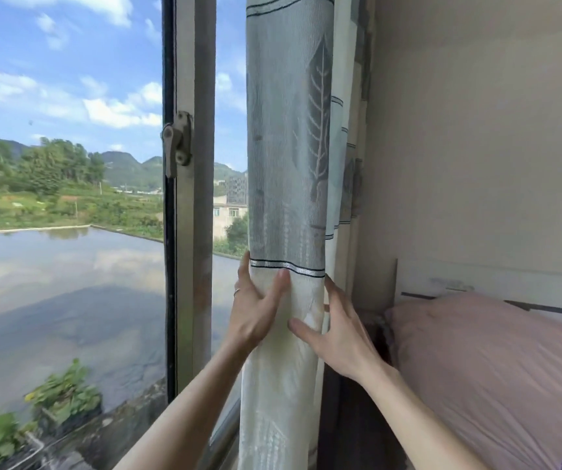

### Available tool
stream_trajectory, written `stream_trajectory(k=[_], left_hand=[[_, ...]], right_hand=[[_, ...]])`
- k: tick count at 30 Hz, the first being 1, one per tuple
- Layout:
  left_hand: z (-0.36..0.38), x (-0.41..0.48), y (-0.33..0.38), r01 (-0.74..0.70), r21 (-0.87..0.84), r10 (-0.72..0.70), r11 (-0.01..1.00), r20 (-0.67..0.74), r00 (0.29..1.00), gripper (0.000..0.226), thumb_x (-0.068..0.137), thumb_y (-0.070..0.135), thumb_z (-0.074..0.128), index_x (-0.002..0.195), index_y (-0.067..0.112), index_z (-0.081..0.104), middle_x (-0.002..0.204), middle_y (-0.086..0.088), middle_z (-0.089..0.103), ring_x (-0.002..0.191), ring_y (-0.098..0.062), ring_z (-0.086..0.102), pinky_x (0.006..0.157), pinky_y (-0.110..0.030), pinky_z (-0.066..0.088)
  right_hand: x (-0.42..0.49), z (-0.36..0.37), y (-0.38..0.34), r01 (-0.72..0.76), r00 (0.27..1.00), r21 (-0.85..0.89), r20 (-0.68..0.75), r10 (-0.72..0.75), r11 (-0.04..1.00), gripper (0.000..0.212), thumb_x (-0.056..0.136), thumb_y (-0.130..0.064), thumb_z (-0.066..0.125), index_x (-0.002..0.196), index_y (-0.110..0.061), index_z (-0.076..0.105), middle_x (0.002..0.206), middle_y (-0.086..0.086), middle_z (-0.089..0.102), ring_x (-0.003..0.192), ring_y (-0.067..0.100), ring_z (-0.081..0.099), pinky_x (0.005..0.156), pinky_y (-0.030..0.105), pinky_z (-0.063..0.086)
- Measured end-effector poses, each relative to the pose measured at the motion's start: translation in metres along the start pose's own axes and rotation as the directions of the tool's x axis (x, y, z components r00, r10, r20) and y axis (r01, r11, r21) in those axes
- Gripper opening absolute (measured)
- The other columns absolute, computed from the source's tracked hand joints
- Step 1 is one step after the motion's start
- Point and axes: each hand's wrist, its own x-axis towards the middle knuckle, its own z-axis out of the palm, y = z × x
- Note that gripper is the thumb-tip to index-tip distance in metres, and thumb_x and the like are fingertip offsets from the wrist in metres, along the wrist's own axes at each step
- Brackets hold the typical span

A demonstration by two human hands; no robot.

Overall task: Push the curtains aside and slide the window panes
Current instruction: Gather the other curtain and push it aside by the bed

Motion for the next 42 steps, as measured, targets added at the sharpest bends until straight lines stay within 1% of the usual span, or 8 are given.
stream_trajectory(k=[3,10,16,20,27,33,39,42], left_hand=[[0.031,0.039,-0.020,0.019,-0.017,-0.019,1.000,-0.003,1.000,0.083,0.084,0.074,0.052,0.152,0.040,0.017,0.139,0.006,0.050,0.125,-0.016,0.050,0.101,-0.033,0.039],[0.105,0.139,-0.062,0.075,-0.001,-0.075,0.997,0.047,0.996,0.075,0.079,0.080,0.040,0.135,0.029,0.040,0.125,-0.004,0.065,0.113,-0.027,0.062,0.100,-0.047,0.048],[0.180,0.246,-0.099,0.054,-0.042,-0.048,0.998,0.121,0.991,0.084,0.086,0.077,0.039,0.148,0.022,0.033,0.139,-0.006,0.056,0.126,-0.028,0.056,0.107,-0.046,0.044],[0.228,0.323,-0.124,-0.022,-0.031,0.027,0.999,0.170,0.985,0.065,0.095,0.067,0.034,0.141,0.023,0.047,0.135,-0.004,0.060,0.127,-0.026,0.054,0.109,-0.041,0.040],[0.298,0.427,-0.167,-0.071,-0.038,0.077,0.997,0.203,0.976,0.059,0.101,0.057,0.032,0.146,0.020,0.043,0.139,-0.005,0.058,0.130,-0.024,0.051,0.095,-0.022,0.034],[0.351,0.503,-0.201,-0.094,-0.103,0.113,0.990,0.204,0.972,0.054,0.102,0.053,0.034,0.141,0.019,0.050,0.130,0.004,0.062,0.125,-0.017,0.056,0.101,-0.027,0.042],[0.407,0.569,-0.238,-0.116,-0.122,0.136,0.986,0.174,0.975,0.043,0.105,0.044,0.034,0.134,0.019,0.054,0.116,0.022,0.061,0.118,-0.002,0.052,0.084,0.003,0.034],[0.438,0.606,-0.251,-0.120,-0.093,0.134,0.988,0.154,0.979,0.050,0.105,0.045,0.033,0.140,0.014,0.052,0.133,0.006,0.061,0.129,-0.008,0.050,0.106,-0.019,0.037]], right_hand=[[0.042,0.004,0.037,-0.032,0.999,0.023,0.010,0.031,0.999,0.108,0.073,-0.070,0.066,0.153,-0.042,0.000,0.160,-0.010,0.017,0.144,0.013,0.029,0.115,0.037,0.030],[0.138,0.010,0.131,-0.025,0.997,0.144,-0.069,0.036,0.989,0.065,0.086,-0.060,0.057,0.144,-0.037,0.037,0.145,-0.012,0.043,0.136,0.008,0.040,0.110,0.033,0.036],[0.238,0.013,0.214,-0.136,0.979,0.376,-0.091,0.183,0.917,0.075,0.089,-0.050,0.064,0.152,-0.035,0.025,0.148,-0.013,0.045,0.136,0.007,0.042,0.114,0.036,0.034],[0.309,0.010,0.259,-0.155,0.971,0.327,-0.122,0.205,0.932,0.047,0.091,-0.049,0.061,0.134,-0.033,0.049,0.116,-0.027,0.062,0.110,-0.011,0.055,0.083,0.001,0.039],[0.411,0.011,0.334,-0.193,0.963,0.260,-0.134,0.233,0.946,0.037,0.096,-0.048,0.054,0.124,-0.024,0.055,0.109,-0.018,0.064,0.107,0.002,0.057,0.082,0.017,0.038],[0.486,0.010,0.396,-0.208,0.966,0.223,-0.109,0.236,0.952,0.037,0.099,-0.045,0.048,0.124,-0.019,0.057,0.110,-0.008,0.066,0.102,0.003,0.059,0.067,-0.003,0.034],[0.560,0.011,0.466,-0.174,0.978,0.213,-0.072,0.193,0.961,0.047,0.097,-0.056,0.044,0.126,-0.022,0.058,0.098,-0.018,0.062,0.094,0.002,0.059,0.081,0.018,0.042],[0.602,0.007,0.504,-0.170,0.983,0.204,-0.040,0.182,0.964,0.058,0.093,-0.066,0.041,0.132,-0.025,0.054,0.117,-0.013,0.063,0.112,0.012,0.059,0.099,0.033,0.044]])
